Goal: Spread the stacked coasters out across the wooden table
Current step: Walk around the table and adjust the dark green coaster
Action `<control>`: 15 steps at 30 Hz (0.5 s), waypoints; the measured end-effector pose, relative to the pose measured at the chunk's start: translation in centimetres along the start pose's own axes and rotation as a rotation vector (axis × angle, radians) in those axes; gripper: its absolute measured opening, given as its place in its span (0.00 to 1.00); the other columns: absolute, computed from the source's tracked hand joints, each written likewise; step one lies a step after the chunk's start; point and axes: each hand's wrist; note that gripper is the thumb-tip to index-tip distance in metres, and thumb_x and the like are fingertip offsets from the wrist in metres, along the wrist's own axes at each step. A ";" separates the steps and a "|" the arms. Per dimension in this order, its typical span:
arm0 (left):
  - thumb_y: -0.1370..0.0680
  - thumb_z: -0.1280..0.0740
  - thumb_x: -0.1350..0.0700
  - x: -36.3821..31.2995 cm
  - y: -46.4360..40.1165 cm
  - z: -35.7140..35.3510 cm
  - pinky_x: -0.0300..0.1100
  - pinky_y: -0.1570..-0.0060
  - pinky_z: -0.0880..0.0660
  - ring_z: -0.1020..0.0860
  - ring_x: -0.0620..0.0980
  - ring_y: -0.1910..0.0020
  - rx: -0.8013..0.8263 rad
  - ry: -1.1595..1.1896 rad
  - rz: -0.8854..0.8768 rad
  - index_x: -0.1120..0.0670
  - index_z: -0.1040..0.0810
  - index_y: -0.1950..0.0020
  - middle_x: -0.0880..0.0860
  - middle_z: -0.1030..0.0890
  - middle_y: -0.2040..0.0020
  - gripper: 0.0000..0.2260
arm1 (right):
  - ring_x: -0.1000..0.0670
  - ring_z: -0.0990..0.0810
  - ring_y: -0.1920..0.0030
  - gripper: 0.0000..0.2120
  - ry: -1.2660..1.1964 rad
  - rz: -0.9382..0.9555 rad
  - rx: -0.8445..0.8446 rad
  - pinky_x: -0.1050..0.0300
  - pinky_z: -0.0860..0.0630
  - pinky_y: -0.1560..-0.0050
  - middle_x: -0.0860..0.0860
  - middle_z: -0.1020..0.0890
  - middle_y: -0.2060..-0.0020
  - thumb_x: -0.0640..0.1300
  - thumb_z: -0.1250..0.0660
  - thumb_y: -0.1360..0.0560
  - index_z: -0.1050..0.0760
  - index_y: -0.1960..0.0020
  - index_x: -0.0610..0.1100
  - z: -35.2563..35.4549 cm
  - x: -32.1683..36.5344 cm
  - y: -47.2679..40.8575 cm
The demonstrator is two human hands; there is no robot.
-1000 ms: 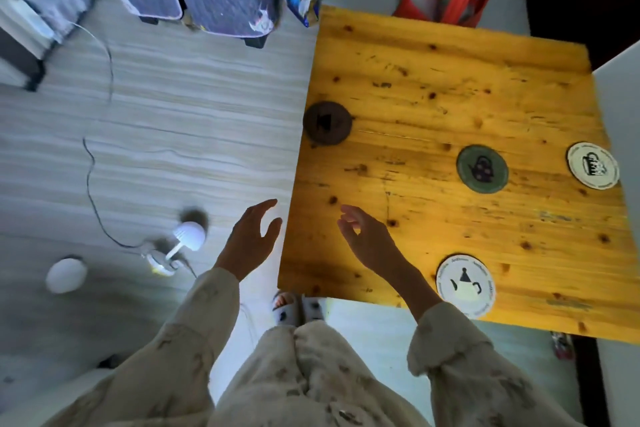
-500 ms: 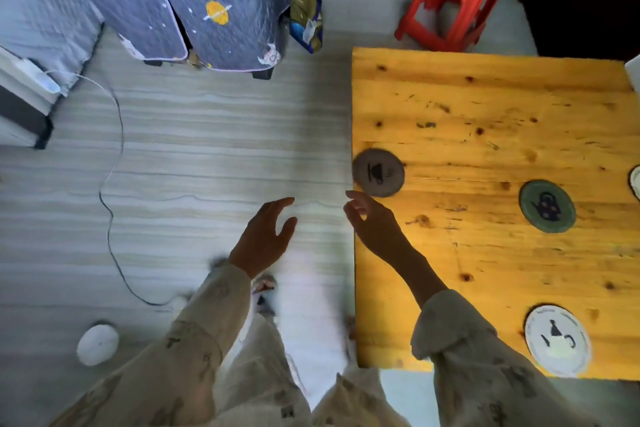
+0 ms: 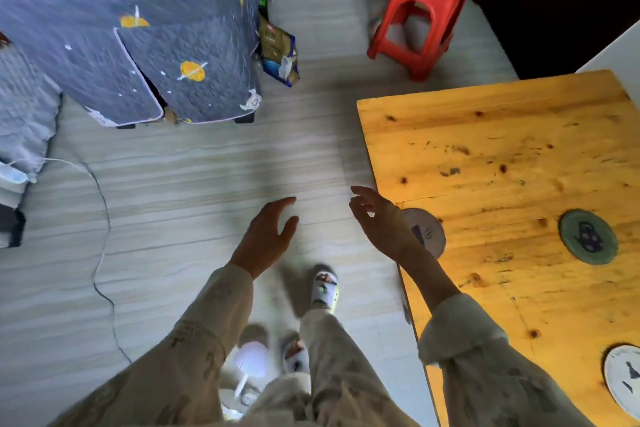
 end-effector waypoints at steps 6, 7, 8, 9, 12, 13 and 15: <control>0.23 0.39 0.57 -2.1 -12.1 4.0 0.47 0.35 0.33 0.30 0.53 0.35 -0.010 -0.014 -0.105 0.55 0.32 0.33 0.57 0.27 0.34 0.18 | 0.44 0.22 0.42 0.16 -0.058 -0.035 -0.083 0.70 0.35 0.57 0.42 0.20 0.42 0.41 0.41 0.22 0.31 0.35 0.41 2.1 2.5 -10.2; 0.23 0.39 0.58 -2.5 -14.1 4.7 0.45 0.35 0.34 0.30 0.53 0.35 -0.015 -0.024 -0.114 0.56 0.32 0.33 0.57 0.27 0.34 0.18 | 0.44 0.22 0.42 0.16 -0.069 -0.036 -0.086 0.69 0.34 0.56 0.41 0.20 0.42 0.41 0.41 0.22 0.30 0.35 0.40 2.4 3.2 -12.2; 0.23 0.39 0.58 -3.0 -16.1 5.3 0.45 0.35 0.34 0.30 0.53 0.35 -0.012 -0.033 -0.121 0.56 0.32 0.33 0.57 0.27 0.34 0.17 | 0.44 0.22 0.42 0.15 -0.082 -0.031 -0.090 0.70 0.34 0.56 0.41 0.20 0.43 0.40 0.41 0.22 0.30 0.35 0.40 2.9 4.0 -14.0; 0.23 0.39 0.58 -3.6 -18.1 6.0 0.45 0.35 0.34 0.30 0.53 0.35 0.002 -0.043 -0.130 0.56 0.32 0.33 0.57 0.27 0.34 0.17 | 0.44 0.22 0.42 0.15 -0.095 -0.022 -0.096 0.70 0.33 0.57 0.41 0.20 0.43 0.40 0.41 0.22 0.30 0.35 0.40 3.4 4.7 -15.9; 0.22 0.40 0.57 -6.0 -23.9 7.9 0.44 0.34 0.36 0.30 0.53 0.34 0.072 -0.092 -0.175 0.56 0.32 0.33 0.57 0.28 0.33 0.17 | 0.44 0.22 0.41 0.16 -0.111 -0.021 -0.107 0.69 0.33 0.57 0.41 0.20 0.42 0.41 0.41 0.21 0.30 0.35 0.41 5.7 6.6 -20.9; 0.22 0.40 0.57 -6.9 -26.1 8.6 0.44 0.33 0.37 0.30 0.53 0.34 0.089 -0.109 -0.200 0.57 0.32 0.33 0.57 0.28 0.33 0.17 | 0.44 0.22 0.41 0.16 -0.107 -0.023 -0.121 0.69 0.33 0.57 0.42 0.20 0.42 0.41 0.41 0.21 0.31 0.35 0.41 6.8 7.2 -22.4; 0.22 0.40 0.58 -8.6 -30.2 9.9 0.42 0.34 0.38 0.30 0.53 0.34 0.100 -0.128 -0.248 0.58 0.31 0.34 0.58 0.27 0.34 0.17 | 0.44 0.22 0.41 0.16 -0.102 -0.040 -0.173 0.64 0.30 0.52 0.41 0.20 0.42 0.41 0.41 0.22 0.30 0.35 0.42 9.0 8.1 -25.2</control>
Point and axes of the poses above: each hand's wrist, its own y-axis away from the middle knuckle, its own z-axis out of the back of the hand, x = y × z
